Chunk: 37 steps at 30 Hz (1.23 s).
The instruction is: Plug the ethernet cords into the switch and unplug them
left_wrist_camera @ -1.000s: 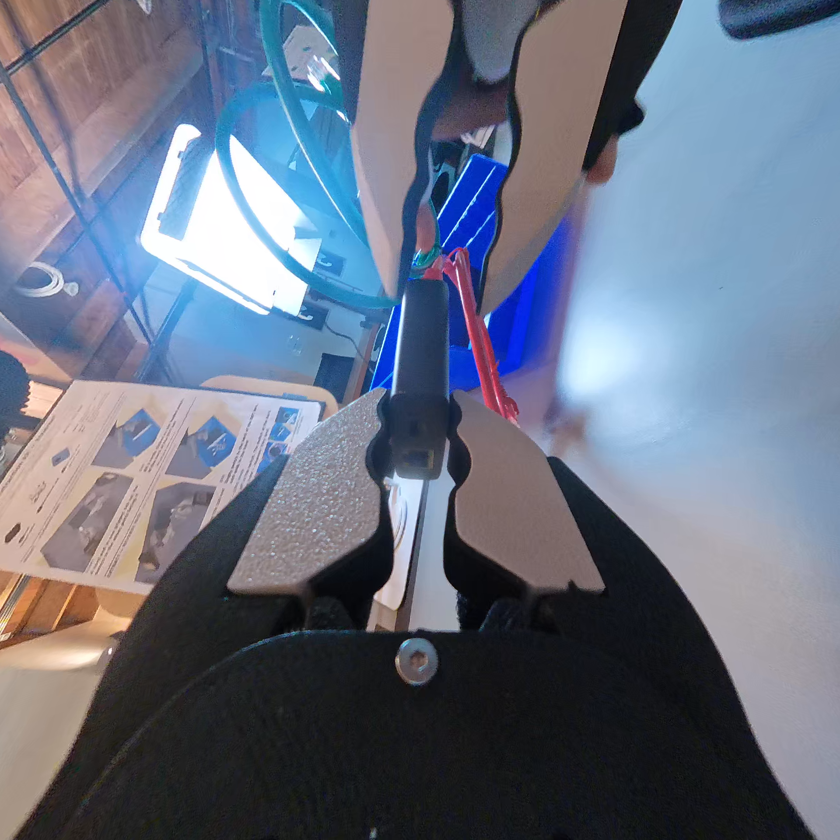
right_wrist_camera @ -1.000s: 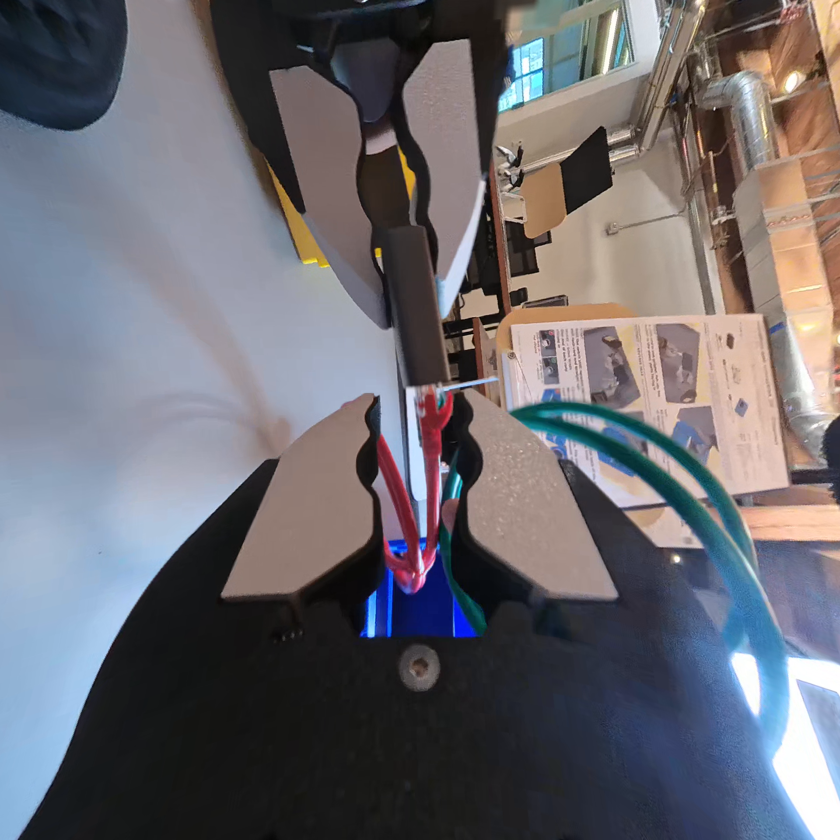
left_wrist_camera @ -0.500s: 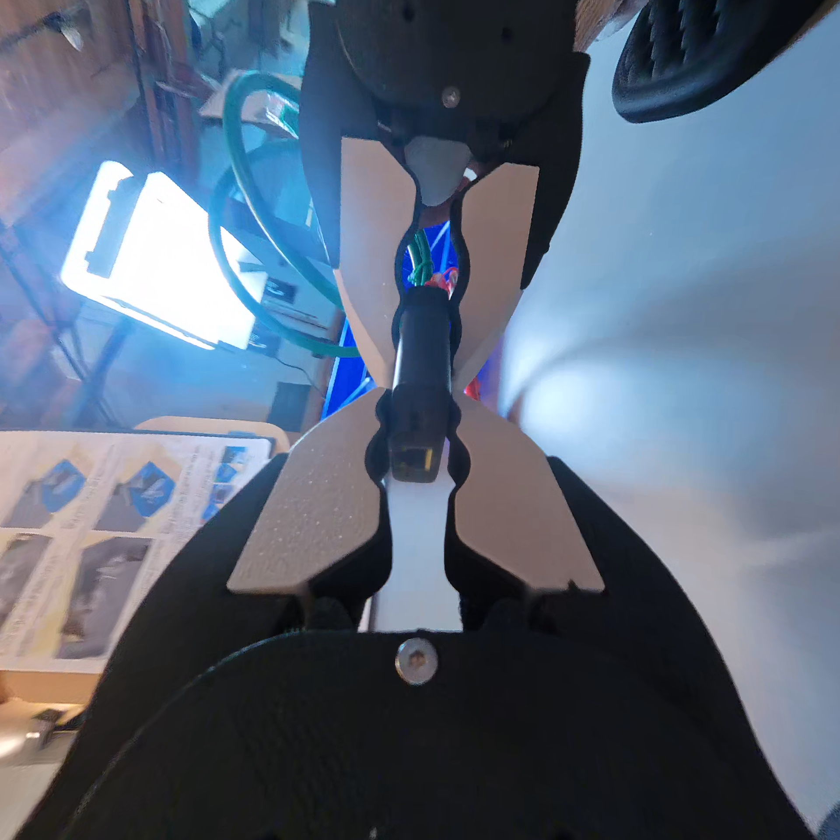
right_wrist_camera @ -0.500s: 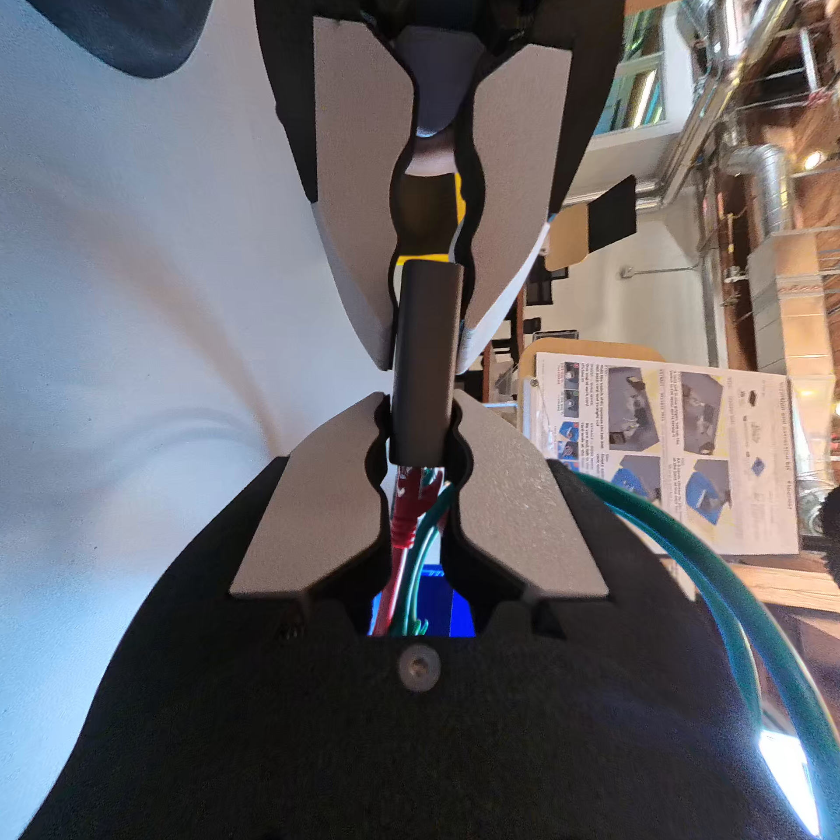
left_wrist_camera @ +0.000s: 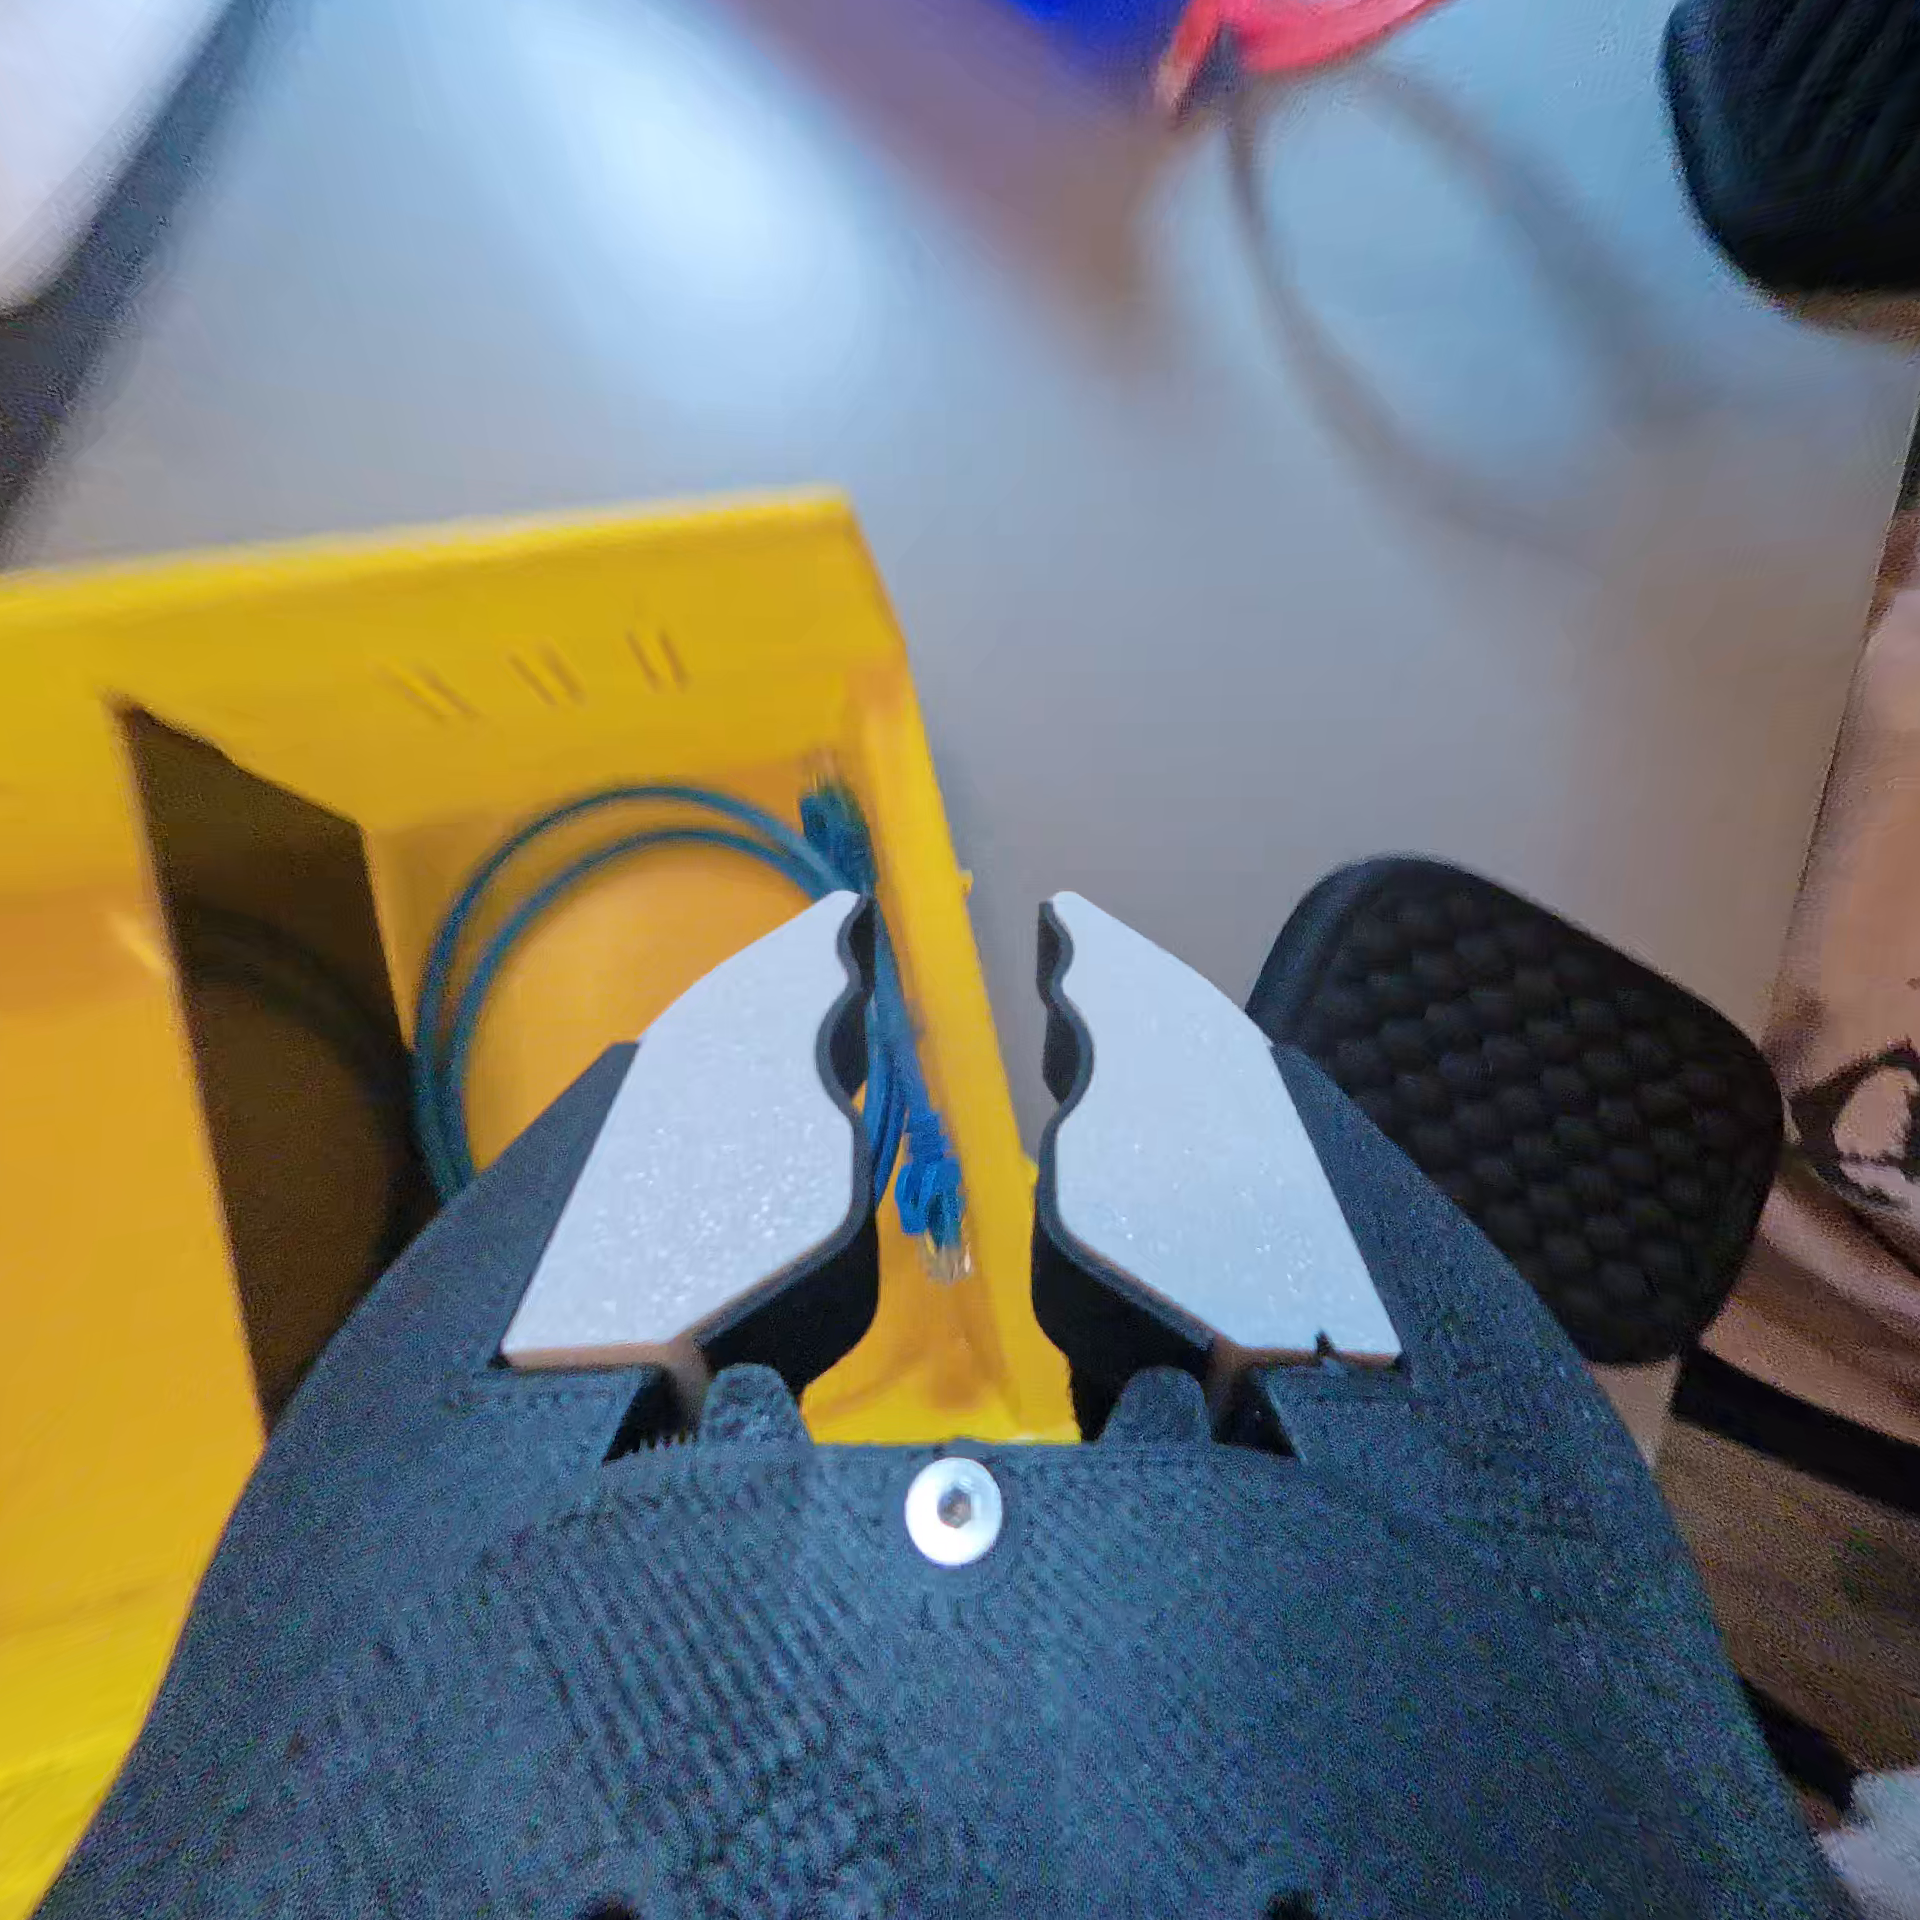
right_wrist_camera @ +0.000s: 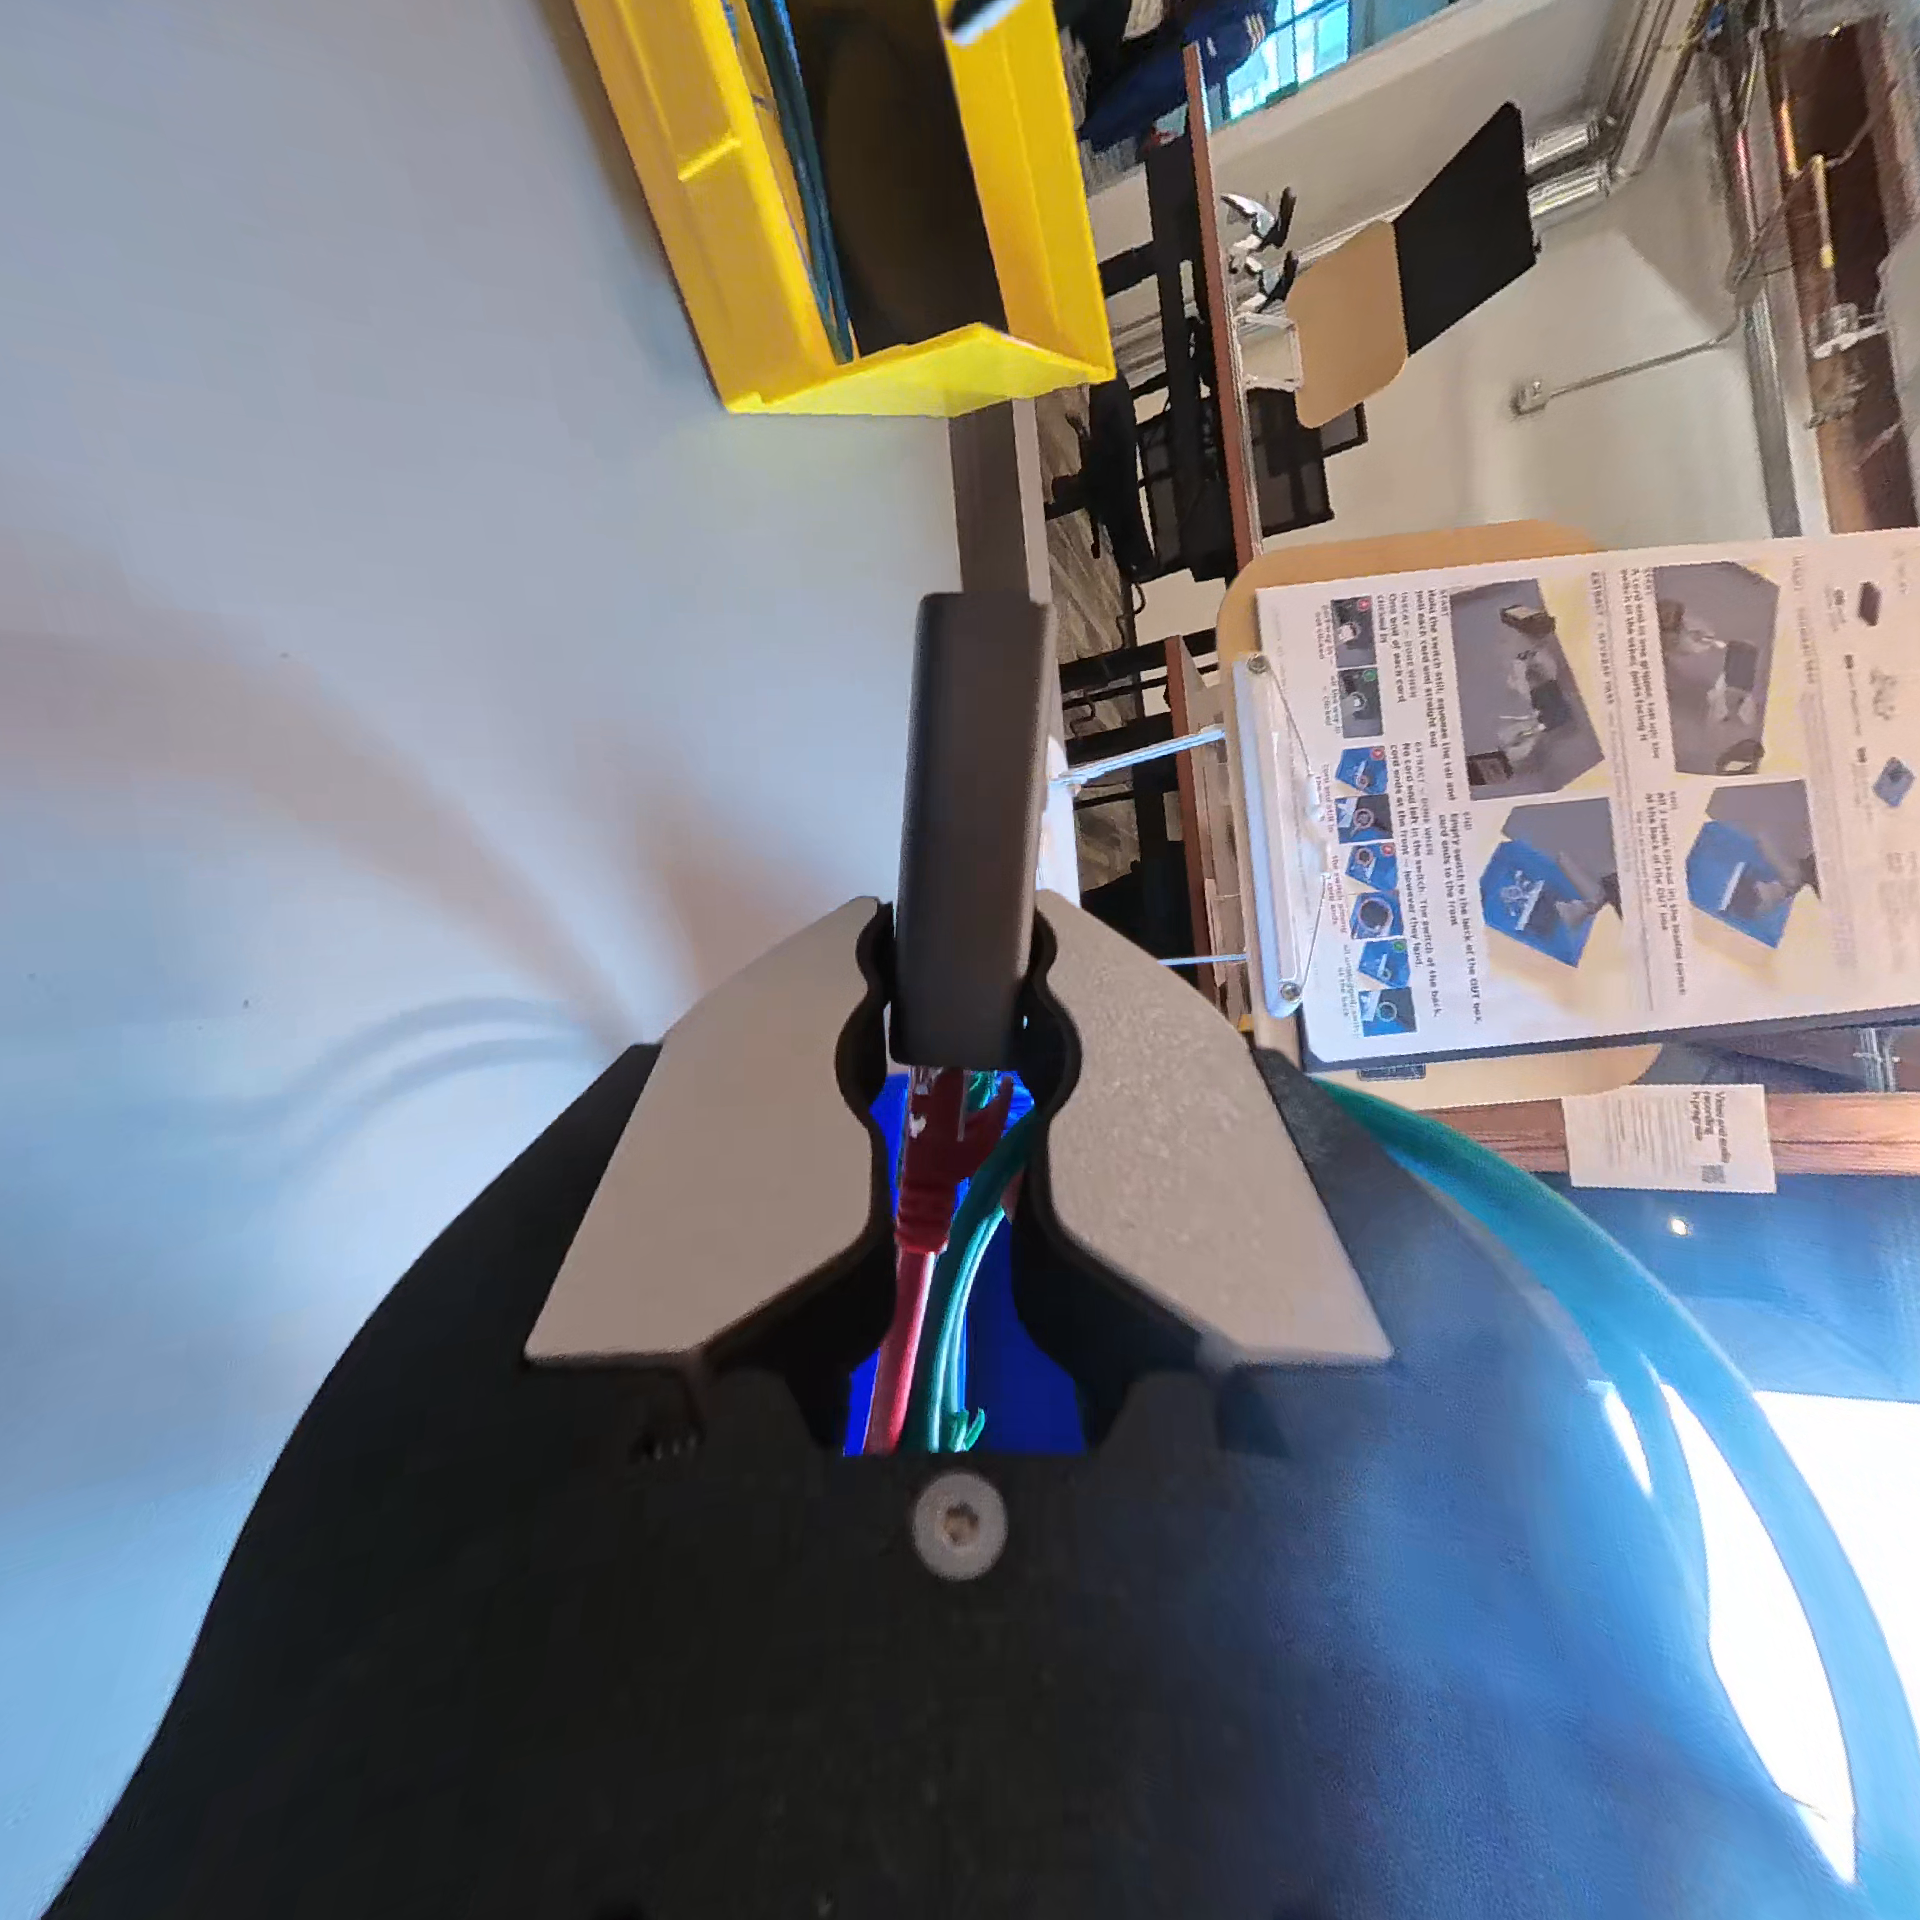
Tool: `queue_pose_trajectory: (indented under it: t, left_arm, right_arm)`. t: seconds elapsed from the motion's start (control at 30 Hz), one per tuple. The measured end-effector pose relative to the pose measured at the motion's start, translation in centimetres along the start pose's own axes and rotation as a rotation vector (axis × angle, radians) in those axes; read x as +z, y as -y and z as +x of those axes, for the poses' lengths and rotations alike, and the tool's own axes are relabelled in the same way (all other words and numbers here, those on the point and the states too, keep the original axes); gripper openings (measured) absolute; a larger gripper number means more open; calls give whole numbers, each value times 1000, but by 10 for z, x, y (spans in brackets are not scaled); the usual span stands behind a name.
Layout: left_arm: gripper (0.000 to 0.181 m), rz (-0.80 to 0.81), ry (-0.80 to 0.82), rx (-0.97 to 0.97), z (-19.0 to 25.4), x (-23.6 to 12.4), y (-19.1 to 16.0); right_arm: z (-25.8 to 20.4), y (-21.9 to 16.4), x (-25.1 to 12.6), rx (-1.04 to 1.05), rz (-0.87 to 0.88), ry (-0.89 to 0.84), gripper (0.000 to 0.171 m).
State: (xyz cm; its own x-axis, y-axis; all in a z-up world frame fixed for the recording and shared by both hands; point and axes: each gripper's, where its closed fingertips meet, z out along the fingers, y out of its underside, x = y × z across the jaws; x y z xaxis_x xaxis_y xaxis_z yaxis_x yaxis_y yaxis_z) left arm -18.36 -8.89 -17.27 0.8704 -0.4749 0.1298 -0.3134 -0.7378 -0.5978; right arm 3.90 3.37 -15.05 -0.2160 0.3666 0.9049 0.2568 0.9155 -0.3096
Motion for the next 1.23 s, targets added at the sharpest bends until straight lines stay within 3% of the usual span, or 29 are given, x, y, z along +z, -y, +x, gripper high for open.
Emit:
queue_pose_trajectory:
  t: [0.03,0.1,0.27,0.37,0.5,0.67,0.83,1.0,1.23]
  left_arm:
    - [33,-61,-28,-33,-6,7,-14]
    - [39,-158,-67,-87,-16,18,-37]
    - [43,-287,-280,-204,-2,32,-56]
    - [18,-308,-290,-223,-4,31,-55]
    - [13,-338,-219,-151,-4,24,-52]
    - [6,-174,-106,-47,8,-8,-8]
    - [0,14,-53,85,49,-31,35]
    - [0,32,3,157,69,-15,35]
    - [1,-57,-99,271,120,33,12]
  right_arm:
    - [-1,-1,-1,0,-4,1,22]
    - [-3,-2,-3,29,4,15,22]
    - [-6,-6,-5,74,9,27,22]
    - [-5,-8,-5,81,6,21,22]
    - [-3,-10,-5,92,9,14,22]
    - [0,-10,-8,92,11,-4,22]
    - [8,-9,-12,100,17,-36,22]
    - [10,-12,-14,94,5,-53,22]
    - [8,-19,-19,127,-2,-55,22]
